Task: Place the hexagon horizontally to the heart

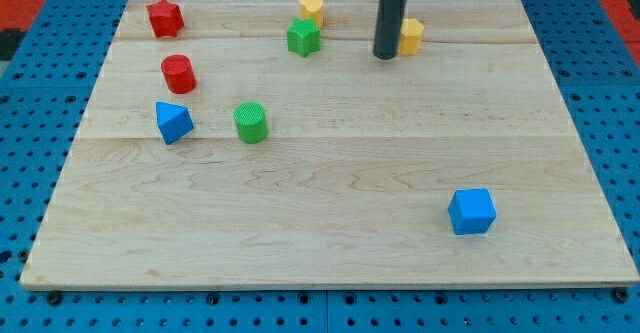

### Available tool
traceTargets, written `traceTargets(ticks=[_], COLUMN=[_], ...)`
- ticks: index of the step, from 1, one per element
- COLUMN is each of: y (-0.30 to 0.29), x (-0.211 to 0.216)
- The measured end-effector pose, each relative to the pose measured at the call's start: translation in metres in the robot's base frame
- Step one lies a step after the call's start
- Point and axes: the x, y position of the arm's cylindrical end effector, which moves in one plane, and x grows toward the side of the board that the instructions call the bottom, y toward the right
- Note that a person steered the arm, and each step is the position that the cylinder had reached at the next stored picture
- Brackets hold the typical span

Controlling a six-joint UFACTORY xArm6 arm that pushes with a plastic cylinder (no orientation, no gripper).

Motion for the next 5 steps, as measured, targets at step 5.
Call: traceTargets(ticks=[5], y=[0.06], x=[-0.027])
